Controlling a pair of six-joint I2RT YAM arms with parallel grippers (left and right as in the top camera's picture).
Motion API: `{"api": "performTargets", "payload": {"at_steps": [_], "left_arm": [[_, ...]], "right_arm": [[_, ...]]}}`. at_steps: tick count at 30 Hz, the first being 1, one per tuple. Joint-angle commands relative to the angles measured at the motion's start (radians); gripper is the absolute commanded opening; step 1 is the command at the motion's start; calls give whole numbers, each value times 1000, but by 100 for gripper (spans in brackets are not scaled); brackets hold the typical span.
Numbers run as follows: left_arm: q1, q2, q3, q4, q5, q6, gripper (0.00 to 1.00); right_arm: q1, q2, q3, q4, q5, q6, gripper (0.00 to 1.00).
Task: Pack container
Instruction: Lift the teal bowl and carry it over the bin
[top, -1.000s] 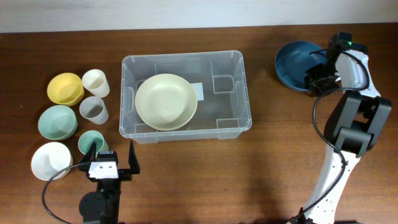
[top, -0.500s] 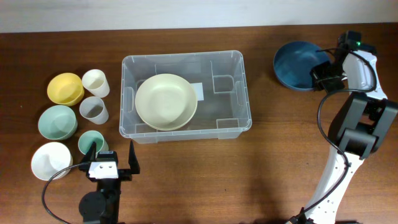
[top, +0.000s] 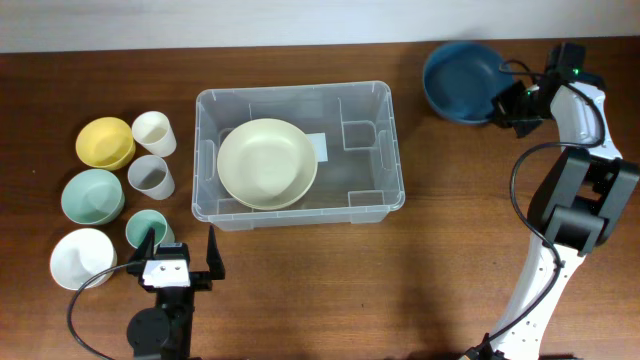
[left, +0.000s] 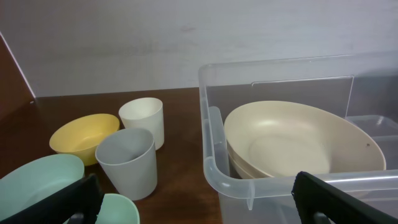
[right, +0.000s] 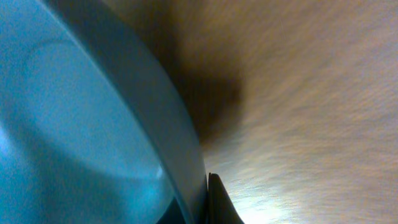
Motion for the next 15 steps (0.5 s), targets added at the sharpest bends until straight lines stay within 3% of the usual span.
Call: {"api": "performTargets", "payload": {"at_steps": [1,9,15], "left_arm": [[5,-8,-5,-3,11,-6,100],[5,-8,-5,-3,11,-6,99],[5,-8,-5,-3,11,-6,99]], "right_arm": [[-8,-6,38,22,-253,-69,4],[19,-109,152,6,-457,-89,4],[137,-241,223,-93,-444,-166,4]]}}
